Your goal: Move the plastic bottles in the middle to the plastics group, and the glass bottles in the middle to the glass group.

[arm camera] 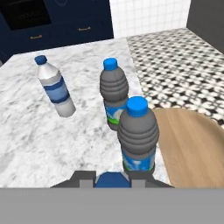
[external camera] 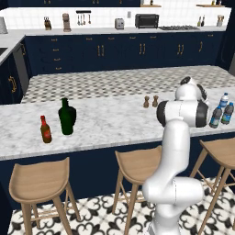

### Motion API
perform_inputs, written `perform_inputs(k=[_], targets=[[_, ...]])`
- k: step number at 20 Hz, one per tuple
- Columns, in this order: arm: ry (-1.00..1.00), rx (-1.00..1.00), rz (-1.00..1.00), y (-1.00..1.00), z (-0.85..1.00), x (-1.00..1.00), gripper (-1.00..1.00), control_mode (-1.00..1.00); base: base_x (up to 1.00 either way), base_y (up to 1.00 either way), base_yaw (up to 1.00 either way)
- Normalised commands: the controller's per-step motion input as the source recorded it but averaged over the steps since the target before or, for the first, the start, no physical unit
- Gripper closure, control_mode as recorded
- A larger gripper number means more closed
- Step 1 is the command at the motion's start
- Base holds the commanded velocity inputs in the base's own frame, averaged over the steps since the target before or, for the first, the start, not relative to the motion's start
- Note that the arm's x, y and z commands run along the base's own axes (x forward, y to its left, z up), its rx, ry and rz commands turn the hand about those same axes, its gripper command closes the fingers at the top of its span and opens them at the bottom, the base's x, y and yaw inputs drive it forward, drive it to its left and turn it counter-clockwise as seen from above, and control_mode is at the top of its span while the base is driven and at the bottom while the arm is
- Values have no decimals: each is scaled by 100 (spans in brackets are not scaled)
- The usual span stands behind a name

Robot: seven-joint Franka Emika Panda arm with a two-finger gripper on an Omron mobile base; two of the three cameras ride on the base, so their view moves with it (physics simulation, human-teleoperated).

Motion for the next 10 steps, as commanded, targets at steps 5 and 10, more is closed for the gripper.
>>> perform_inputs(k=[5, 10], targets=[[2, 0, 0, -16, 0, 0, 100, -100, 0, 0, 0], [3, 0, 0, -17, 0, 1, 100, -100, 0, 0, 0]])
